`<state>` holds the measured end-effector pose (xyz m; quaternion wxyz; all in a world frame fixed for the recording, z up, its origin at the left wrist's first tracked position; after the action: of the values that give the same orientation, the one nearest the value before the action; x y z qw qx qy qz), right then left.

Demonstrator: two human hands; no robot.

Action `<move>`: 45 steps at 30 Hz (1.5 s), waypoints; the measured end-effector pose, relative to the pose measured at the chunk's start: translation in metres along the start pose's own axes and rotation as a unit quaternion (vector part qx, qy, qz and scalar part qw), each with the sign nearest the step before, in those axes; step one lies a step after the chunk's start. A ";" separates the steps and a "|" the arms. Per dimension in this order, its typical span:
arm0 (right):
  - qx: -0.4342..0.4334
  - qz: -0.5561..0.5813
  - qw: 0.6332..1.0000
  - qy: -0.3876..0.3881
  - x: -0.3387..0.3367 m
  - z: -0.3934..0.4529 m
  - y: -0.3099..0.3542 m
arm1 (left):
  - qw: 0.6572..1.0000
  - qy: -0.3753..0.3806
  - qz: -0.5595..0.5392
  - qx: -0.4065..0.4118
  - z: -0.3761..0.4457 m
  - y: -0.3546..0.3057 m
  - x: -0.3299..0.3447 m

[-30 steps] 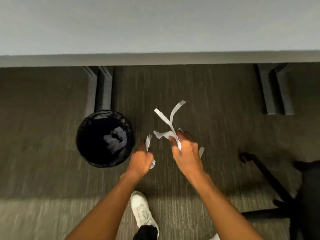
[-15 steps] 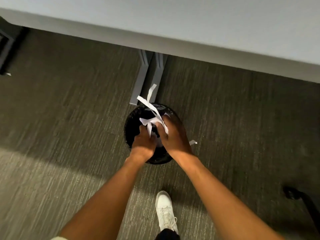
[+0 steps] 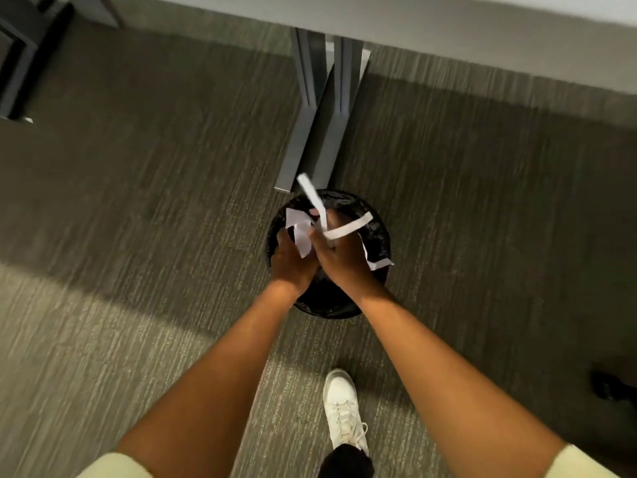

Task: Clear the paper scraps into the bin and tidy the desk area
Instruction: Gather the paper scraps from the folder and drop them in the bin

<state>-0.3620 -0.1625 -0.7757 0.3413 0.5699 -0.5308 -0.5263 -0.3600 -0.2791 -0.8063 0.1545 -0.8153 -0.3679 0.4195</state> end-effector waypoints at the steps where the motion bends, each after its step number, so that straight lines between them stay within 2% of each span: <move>1: 0.016 0.007 1.000 0.010 0.000 -0.001 -0.006 | 1.000 -0.003 0.007 0.003 -0.001 -0.001 0.001; 5: 0.077 -0.015 0.996 0.028 -0.009 -0.008 -0.027 | 0.998 0.002 0.052 0.024 -0.008 -0.008 0.011; 13: 0.115 0.049 0.989 -0.075 -0.089 -0.045 -0.046 | 0.989 0.007 0.135 0.055 -0.040 -0.034 0.043; 20: 0.170 0.016 0.966 -0.192 -0.209 -0.148 -0.088 | 0.974 0.052 0.185 0.122 -0.110 -0.072 0.107; 24: 0.234 0.008 0.936 -0.262 -0.292 -0.232 -0.109 | 0.957 0.118 0.234 0.125 -0.168 -0.082 0.175; 27: 0.224 -0.026 0.928 -0.298 -0.357 -0.297 -0.104 | 0.944 0.164 0.240 0.157 -0.231 -0.097 0.232; 31: 0.242 -0.023 0.901 -0.361 -0.440 -0.399 -0.112 | 0.912 0.216 0.244 0.248 -0.324 -0.129 0.312; 36: 0.302 -0.019 0.847 -0.437 -0.517 -0.529 -0.146 | 0.861 0.291 0.280 0.309 -0.427 -0.145 0.404; 43: 0.389 -0.006 0.768 -0.508 -0.576 -0.702 -0.213 | 0.761 0.365 0.369 0.390 -0.541 -0.131 0.529; 45: 0.417 0.005 0.737 -0.531 -0.585 -0.750 -0.236 | 0.743 0.382 0.386 0.392 -0.569 -0.115 0.565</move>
<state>0.4863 0.3223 -0.7010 -0.2656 0.2805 -0.7949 -0.4679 0.2531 0.2437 -0.7223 0.4131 -0.8471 0.2645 0.2043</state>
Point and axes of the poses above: each hand's wrist, its own z-axis towards the middle knuckle, its own x-axis out of the palm, y = z × x, the point moved 9 cm from there along z, towards the middle knuckle, and after that the axes turned 6 degrees about z, right-handed, at the moved point
